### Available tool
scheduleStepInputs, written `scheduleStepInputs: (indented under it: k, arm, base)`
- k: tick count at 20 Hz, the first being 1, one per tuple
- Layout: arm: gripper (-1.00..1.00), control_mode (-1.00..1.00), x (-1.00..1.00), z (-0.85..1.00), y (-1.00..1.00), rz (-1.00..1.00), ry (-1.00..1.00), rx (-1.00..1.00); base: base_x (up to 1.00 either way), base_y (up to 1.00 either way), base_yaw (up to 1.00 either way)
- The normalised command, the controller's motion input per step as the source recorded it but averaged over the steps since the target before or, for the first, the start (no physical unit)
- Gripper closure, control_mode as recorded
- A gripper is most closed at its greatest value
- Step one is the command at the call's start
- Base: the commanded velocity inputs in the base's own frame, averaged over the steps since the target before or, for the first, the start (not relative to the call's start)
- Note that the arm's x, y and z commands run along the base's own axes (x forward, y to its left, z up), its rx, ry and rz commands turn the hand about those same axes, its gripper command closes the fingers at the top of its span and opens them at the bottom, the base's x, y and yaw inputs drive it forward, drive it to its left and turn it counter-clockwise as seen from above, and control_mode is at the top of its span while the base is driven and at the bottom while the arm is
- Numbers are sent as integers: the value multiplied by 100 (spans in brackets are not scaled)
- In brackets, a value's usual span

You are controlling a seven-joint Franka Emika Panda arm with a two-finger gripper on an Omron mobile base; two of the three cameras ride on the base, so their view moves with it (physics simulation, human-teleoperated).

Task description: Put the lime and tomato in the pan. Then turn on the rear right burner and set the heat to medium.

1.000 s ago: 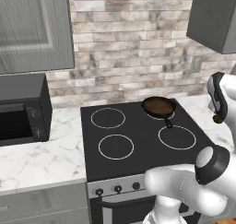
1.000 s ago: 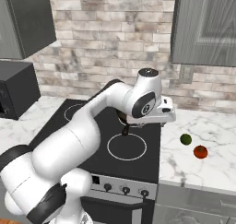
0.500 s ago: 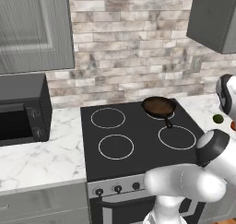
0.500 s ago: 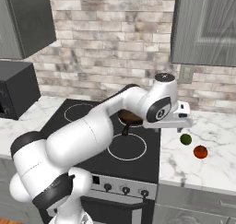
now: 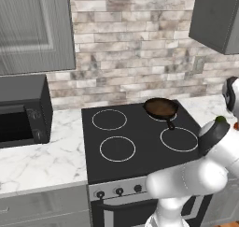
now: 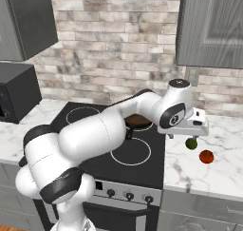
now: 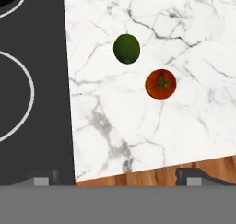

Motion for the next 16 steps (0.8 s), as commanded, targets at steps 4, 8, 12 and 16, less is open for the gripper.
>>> scheduleStepInputs:
  k: [4,8,12,16]
  arm:
    - [-100,-100,14,-14,-51,-10,0,0]
    - [-100,-100,12,-12,-50,-10,-3,0]
    - [-100,-100,16,-10,-37,-6,-9,0]
    - [-100,-100,11,-1,-11,0,-8,2]
  base:
    - [0,0,0]
    - [0,0,0]
    - [0,0,0]
    - [0,0,0]
